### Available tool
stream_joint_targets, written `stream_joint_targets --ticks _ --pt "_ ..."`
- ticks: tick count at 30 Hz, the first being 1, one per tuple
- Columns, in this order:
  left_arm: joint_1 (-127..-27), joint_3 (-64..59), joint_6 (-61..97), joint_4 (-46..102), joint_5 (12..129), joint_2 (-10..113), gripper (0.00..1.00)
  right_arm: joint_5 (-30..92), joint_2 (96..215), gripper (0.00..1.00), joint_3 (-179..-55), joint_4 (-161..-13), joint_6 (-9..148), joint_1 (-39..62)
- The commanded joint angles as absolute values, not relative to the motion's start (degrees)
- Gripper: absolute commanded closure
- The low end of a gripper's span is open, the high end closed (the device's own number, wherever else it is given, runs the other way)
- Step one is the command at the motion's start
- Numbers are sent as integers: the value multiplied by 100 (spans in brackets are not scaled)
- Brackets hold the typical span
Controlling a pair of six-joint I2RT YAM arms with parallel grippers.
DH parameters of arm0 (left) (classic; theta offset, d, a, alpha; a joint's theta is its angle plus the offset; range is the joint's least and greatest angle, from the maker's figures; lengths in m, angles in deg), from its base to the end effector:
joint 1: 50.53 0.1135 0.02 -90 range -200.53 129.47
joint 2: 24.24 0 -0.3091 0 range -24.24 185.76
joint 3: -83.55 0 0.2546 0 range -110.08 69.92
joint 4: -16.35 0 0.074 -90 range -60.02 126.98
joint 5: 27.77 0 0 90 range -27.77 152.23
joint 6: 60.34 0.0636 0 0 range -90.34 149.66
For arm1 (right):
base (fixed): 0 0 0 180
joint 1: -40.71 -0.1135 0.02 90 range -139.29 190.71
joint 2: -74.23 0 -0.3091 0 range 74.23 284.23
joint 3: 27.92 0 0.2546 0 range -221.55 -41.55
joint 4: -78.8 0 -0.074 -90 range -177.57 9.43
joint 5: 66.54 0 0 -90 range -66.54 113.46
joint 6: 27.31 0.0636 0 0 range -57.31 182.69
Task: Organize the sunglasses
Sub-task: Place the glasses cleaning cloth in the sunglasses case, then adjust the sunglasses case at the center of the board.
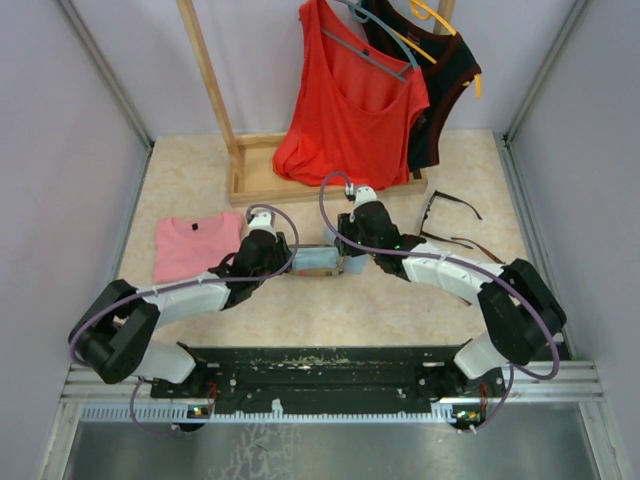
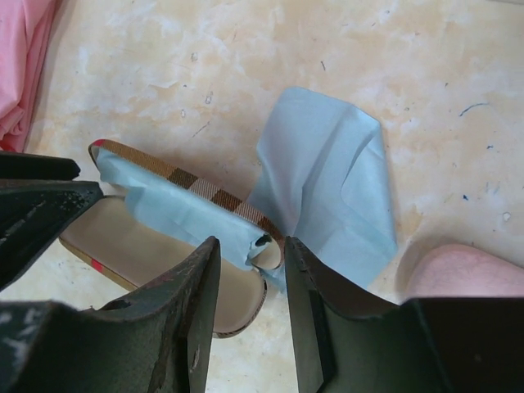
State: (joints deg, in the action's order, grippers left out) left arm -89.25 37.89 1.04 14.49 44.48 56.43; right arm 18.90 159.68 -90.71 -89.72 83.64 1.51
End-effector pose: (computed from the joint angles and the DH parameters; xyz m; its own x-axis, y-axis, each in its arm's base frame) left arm 0.2392 -0.1670 0.1989 -0.5645 -0.1321 -0.8148 0.1438 0.9563 -0.2547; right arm 0.2699 0.2136 0.2464 -0.6132 -0.0402 -0.7889 -0.3853 0.8871 0.2543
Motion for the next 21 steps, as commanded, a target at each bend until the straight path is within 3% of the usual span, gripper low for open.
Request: stream_joint_targets --ticks 1,11,21 --pt "-8874 3715 84 1574 4545 5252 53 1786 15650 62 -9142 -8870 8009 204" --pt "-8869 3769 -196 2422 4424 4173 45 1524 15591 62 -9383 -8327 7897 233" --pt "-8868 4002 -739 3887 4284 2900 44 1435 16675 64 -10492 -7881 7552 295"
